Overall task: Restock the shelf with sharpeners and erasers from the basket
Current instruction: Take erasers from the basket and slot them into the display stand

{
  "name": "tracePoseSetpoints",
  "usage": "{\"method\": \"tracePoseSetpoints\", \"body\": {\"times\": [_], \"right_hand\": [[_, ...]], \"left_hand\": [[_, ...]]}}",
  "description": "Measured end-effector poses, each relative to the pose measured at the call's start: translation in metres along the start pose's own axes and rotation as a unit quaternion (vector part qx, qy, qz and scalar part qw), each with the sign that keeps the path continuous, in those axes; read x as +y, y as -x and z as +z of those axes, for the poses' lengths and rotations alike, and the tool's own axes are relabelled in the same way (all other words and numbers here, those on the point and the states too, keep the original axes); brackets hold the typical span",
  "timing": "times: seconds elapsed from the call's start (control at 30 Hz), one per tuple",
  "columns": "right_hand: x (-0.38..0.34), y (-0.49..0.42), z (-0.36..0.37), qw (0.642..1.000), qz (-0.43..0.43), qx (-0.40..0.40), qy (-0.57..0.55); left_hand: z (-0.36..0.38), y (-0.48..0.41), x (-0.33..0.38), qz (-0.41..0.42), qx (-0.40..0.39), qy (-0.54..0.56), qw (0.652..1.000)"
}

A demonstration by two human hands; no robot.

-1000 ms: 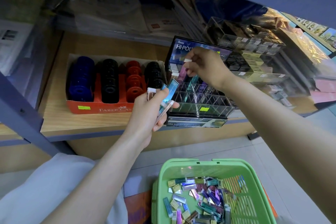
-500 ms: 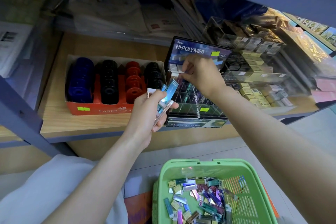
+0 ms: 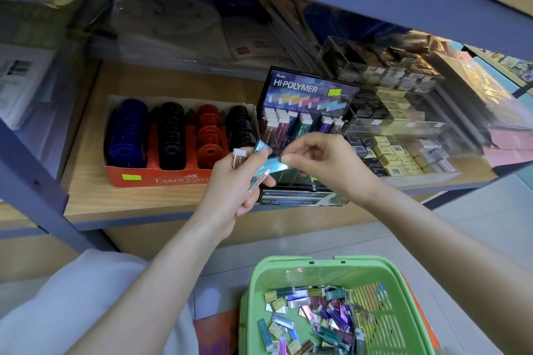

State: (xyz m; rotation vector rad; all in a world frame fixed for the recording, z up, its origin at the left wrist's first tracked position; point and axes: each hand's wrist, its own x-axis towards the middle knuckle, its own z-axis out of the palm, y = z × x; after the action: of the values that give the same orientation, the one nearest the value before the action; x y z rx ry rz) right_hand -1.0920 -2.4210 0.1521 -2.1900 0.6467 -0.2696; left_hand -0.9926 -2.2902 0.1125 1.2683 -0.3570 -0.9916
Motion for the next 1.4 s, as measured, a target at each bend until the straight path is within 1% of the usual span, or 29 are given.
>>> {"method": "tracePoseSetpoints", "body": {"times": [0.13, 0.23, 0.27, 0.33, 0.4, 0.47, 0.53, 0.63, 0.73, 0.8, 0.87, 0.97, 1.13, 1.3, 1.4], "right_hand": [[0.000, 0.009, -0.004, 0.996, -0.006, -0.080, 0.042], [-0.004, 0.012, -0.002, 0.991, -0.007, -0.135, 0.017], [-0.005, 0.013, -0.003, 0.990, -0.008, -0.144, 0.013], [-0.006, 0.013, -0.006, 0.989, -0.008, -0.140, 0.045], [-0.004, 0.010, -0.011, 0.991, 0.006, -0.109, 0.071], [0.001, 0.007, -0.018, 0.997, 0.029, -0.058, 0.043], [0.009, 0.001, -0.027, 0.998, 0.051, 0.018, 0.009], [0.026, -0.011, -0.038, 0.990, 0.065, 0.124, -0.029], [0.036, -0.025, -0.041, 0.981, 0.064, 0.185, -0.016], [0.038, -0.033, -0.040, 0.978, 0.057, 0.202, -0.010], [0.040, -0.040, -0.038, 0.980, 0.041, 0.195, 0.017], [0.043, -0.045, -0.037, 0.980, 0.005, 0.169, 0.109], [0.040, -0.052, -0.044, 0.956, -0.069, 0.153, 0.240], [0.027, -0.059, -0.052, 0.954, -0.074, 0.096, 0.276], [0.023, -0.060, -0.056, 0.954, -0.059, 0.044, 0.291]], "left_hand": [[0.003, 0.000, -0.002, 0.004, 0.000, -0.018, 1.000], [0.006, 0.001, -0.003, 0.014, -0.010, -0.030, 0.999], [0.006, 0.002, -0.003, 0.019, -0.013, -0.029, 0.999], [0.007, 0.003, -0.003, 0.026, -0.018, -0.024, 0.999], [0.006, 0.003, -0.002, 0.021, -0.016, -0.017, 1.000], [0.004, 0.002, -0.001, 0.003, -0.007, 0.000, 1.000], [0.002, 0.001, 0.001, -0.013, -0.003, 0.025, 1.000], [0.001, 0.000, 0.002, -0.019, -0.013, 0.025, 0.999], [0.002, 0.000, 0.002, -0.030, -0.023, 0.014, 0.999], [0.003, 0.000, 0.003, -0.034, -0.023, 0.014, 0.999], [0.003, 0.000, 0.003, -0.032, -0.025, 0.008, 0.999], [0.004, 0.000, 0.003, -0.030, -0.023, 0.004, 0.999], [0.005, -0.002, 0.002, -0.027, -0.008, 0.022, 0.999], [0.004, -0.003, -0.001, -0.006, -0.017, -0.023, 1.000], [0.003, 0.000, -0.001, 0.014, -0.031, -0.048, 0.998]]}}
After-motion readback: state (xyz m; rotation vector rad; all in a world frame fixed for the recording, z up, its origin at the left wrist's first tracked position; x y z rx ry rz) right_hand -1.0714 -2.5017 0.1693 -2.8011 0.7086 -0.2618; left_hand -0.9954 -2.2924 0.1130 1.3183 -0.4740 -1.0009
